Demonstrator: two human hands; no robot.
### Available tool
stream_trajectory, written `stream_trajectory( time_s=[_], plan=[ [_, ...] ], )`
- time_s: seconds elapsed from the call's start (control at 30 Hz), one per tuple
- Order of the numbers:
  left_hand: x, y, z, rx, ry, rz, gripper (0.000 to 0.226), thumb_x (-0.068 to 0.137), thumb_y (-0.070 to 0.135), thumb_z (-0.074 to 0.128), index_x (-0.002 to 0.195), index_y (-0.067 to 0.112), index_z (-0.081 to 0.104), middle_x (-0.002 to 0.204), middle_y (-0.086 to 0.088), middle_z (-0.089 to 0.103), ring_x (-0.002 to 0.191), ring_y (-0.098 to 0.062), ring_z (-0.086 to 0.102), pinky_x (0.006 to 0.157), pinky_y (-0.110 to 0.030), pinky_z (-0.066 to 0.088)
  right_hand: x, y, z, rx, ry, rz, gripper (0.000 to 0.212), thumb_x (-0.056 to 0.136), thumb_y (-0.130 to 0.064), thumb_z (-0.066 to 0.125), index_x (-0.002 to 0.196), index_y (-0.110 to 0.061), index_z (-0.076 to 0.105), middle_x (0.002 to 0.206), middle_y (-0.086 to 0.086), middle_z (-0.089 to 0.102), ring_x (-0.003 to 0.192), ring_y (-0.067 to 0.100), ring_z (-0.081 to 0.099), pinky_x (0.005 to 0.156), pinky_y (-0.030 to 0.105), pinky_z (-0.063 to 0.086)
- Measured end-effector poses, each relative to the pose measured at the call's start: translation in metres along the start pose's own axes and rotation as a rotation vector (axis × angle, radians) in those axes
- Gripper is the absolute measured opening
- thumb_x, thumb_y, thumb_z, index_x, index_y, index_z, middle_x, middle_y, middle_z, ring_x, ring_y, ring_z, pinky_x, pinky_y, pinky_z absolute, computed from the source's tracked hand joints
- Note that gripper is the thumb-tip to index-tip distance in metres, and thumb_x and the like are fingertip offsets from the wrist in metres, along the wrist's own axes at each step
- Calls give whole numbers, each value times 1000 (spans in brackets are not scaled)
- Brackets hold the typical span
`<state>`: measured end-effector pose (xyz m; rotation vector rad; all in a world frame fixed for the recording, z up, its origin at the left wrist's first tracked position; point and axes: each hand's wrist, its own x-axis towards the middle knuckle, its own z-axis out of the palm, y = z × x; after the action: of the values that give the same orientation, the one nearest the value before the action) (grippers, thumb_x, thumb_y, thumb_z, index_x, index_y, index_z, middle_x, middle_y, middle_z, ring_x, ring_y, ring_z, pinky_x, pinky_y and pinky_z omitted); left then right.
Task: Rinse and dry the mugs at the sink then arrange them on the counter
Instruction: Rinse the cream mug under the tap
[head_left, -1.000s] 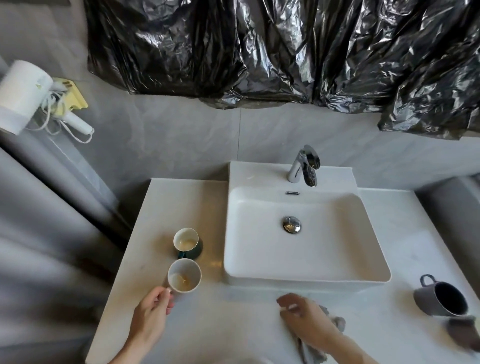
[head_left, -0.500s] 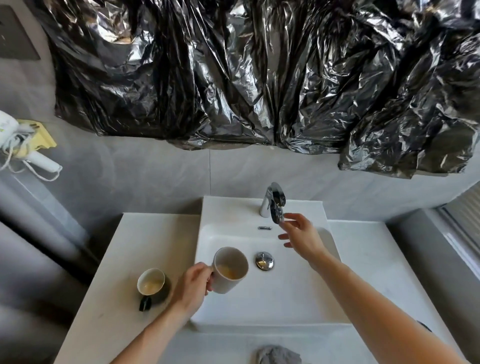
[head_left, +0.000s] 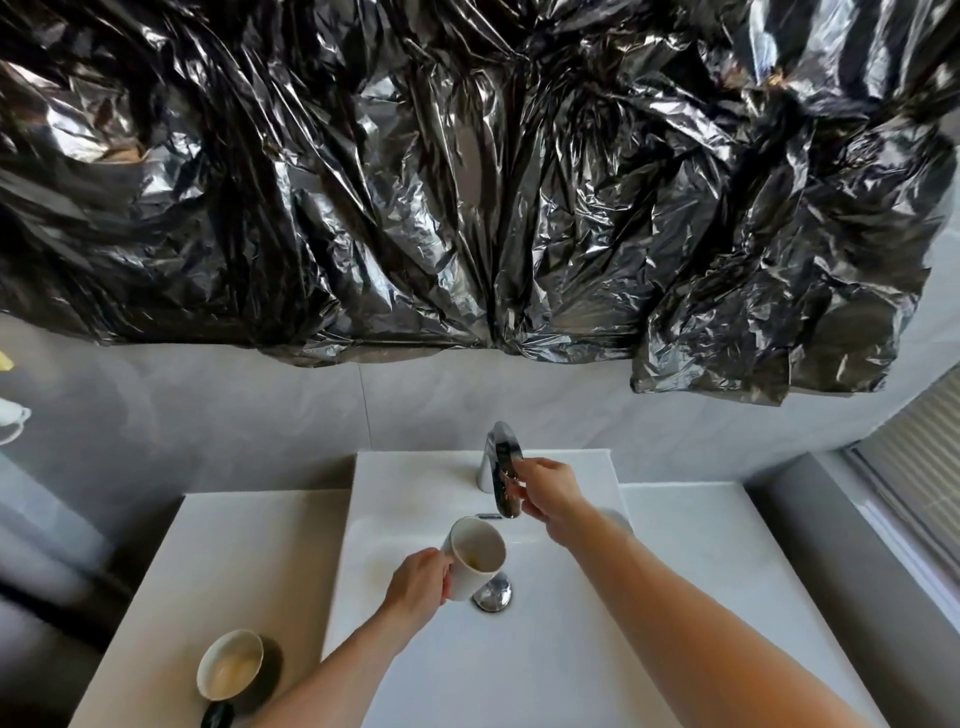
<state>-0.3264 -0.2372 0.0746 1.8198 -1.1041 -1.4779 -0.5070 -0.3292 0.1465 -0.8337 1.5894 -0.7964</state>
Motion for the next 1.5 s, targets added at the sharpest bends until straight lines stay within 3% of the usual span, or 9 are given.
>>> stream_trajectory(
  time_s=[0.27, 0.47, 0.7, 0.97, 1.1, 1.2, 1.27, 1.4, 1.5],
  plan=[
    [23, -4, 25, -85, -25, -9, 22, 71, 30, 44, 50, 25, 47, 63, -6, 62, 67, -23, 51, 70, -35, 44, 16, 3, -6, 49, -21, 8, 13, 99, -15, 66, 91, -8, 72, 76, 9, 66, 62, 16, 57, 45, 18, 42],
    [24, -1, 35, -160, -46, 3, 13, 70, 27, 43, 68, 13, 42, 67, -8, 56, 68, -23, 47, 72, -37, 42, 19, 3, -5, 105, -37, -4, 17, 100, -12, 64, 88, -6, 73, 72, 7, 71, 61, 13, 64, 68, 25, 55],
    [31, 0, 40, -184, -50, 12, 18, 74, 28, 45, 58, 20, 40, 66, -9, 58, 69, -24, 48, 72, -39, 40, 23, 1, -3, 258, -60, 44, 17, 102, -12, 63, 108, 1, 72, 69, 7, 74, 56, 7, 69, 58, 19, 54],
    [29, -2, 43, -165, -47, 10, 32, 94, 17, 44, 62, 17, 40, 66, -7, 60, 71, -25, 51, 73, -38, 43, 30, -2, -1, 350, -61, 81, 14, 100, -15, 66, 95, -4, 72, 64, 6, 74, 69, 17, 58, 64, 21, 47],
    [26, 0, 39, -170, -55, 17, 19, 77, 30, 44, 63, 17, 41, 66, -6, 60, 68, -22, 52, 72, -35, 45, 30, -9, -1, 335, -57, 49, 16, 100, -15, 65, 99, -2, 73, 70, 8, 76, 72, 17, 65, 69, 21, 52],
    [26, -3, 39, -165, -53, 20, 25, 81, 28, 44, 58, 20, 41, 66, -6, 60, 70, -23, 51, 71, -35, 43, 21, -8, -5, 363, -111, 47, 15, 102, -17, 65, 104, -3, 70, 89, 13, 77, 73, 14, 75, 73, 23, 64],
    [28, -7, 40, -152, -54, 13, 35, 92, 19, 43, 57, 20, 39, 65, -6, 59, 73, -23, 49, 71, -37, 40, 12, -5, -9, 318, -138, 33, 18, 103, -22, 64, 106, -6, 70, 97, 11, 77, 75, 18, 74, 79, 28, 64],
    [29, -9, 38, -141, -70, 21, 33, 92, 19, 42, 60, 21, 35, 64, -6, 55, 73, -23, 44, 70, -38, 35, -1, 40, -29, 102, 64, -102, 16, 101, -23, 60, 104, -15, 73, 98, 8, 77, 69, 18, 71, 61, 30, 57],
    [24, -5, 38, -147, -67, 39, 24, 77, 28, 43, 56, 23, 32, 61, -5, 51, 68, -21, 41, 64, -35, 33, -9, 101, -43, -146, 173, -121, 13, 94, -32, 61, 99, -34, 73, 103, -5, 77, 87, 13, 74, 88, 45, 62]
  ],
)
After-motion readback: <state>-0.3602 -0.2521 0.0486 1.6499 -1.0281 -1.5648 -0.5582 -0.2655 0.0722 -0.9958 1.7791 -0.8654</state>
